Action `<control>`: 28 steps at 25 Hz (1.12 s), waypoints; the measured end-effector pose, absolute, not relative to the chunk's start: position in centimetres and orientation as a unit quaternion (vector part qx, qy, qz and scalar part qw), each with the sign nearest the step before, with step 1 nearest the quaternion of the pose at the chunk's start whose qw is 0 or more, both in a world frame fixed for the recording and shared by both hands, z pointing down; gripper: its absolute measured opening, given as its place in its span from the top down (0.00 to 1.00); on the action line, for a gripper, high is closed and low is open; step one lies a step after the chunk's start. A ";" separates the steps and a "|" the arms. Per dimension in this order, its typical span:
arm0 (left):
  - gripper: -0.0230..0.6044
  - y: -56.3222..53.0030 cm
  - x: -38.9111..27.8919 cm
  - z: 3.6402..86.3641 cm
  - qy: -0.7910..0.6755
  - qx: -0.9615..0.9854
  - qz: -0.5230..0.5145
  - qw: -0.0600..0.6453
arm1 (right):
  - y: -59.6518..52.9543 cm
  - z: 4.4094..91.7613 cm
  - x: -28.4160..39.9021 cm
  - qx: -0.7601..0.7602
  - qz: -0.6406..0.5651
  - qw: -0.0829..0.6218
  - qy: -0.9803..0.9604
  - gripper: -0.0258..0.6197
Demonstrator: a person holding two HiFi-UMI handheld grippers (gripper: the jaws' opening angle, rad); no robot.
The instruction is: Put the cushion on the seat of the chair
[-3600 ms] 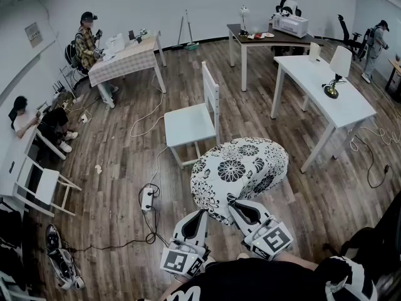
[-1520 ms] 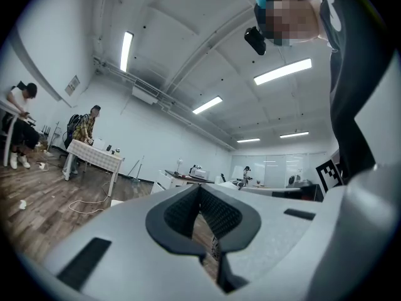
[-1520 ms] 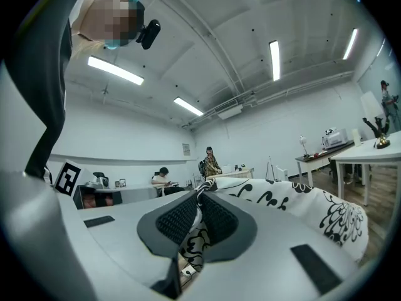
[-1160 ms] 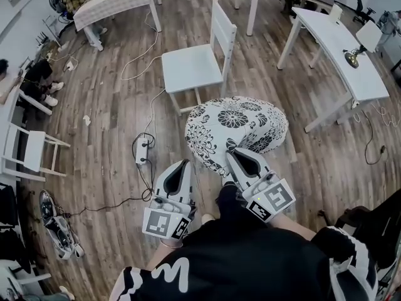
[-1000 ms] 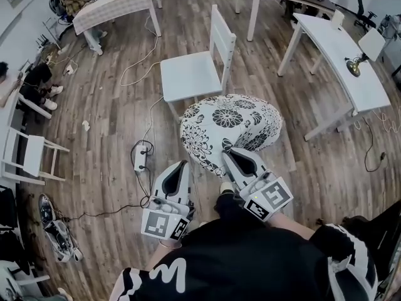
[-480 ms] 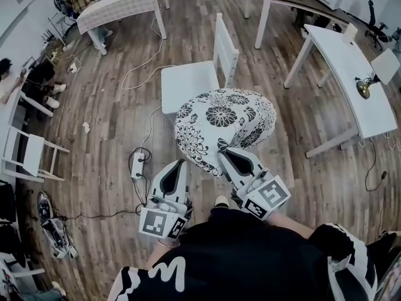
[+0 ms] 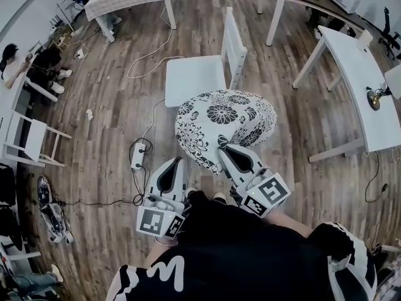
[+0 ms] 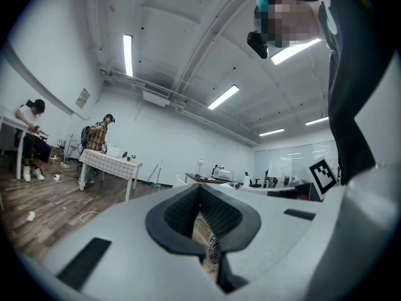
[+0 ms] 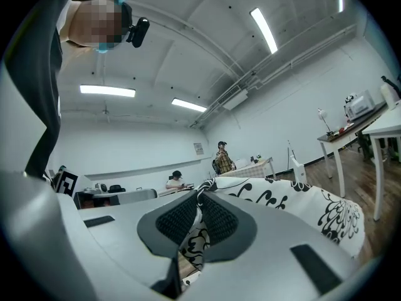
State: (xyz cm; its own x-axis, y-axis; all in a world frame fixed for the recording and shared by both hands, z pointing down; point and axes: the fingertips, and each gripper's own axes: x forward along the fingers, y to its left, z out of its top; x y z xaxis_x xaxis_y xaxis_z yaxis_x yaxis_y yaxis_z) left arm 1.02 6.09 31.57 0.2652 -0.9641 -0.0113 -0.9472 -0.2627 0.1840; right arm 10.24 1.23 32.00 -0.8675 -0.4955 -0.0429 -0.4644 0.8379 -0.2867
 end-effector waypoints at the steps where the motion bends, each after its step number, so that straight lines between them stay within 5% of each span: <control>1: 0.95 6.0 0.9 31.6 -0.606 0.790 -0.060 0.071 | 1.1 32.1 10.2 -0.249 -0.137 0.058 0.957 0.91; 28: 0.96 -6.0 -6.7 31.5 -0.610 0.786 -0.081 0.060 | -7.8 34.0 3.3 -0.219 -0.148 0.021 0.964 0.91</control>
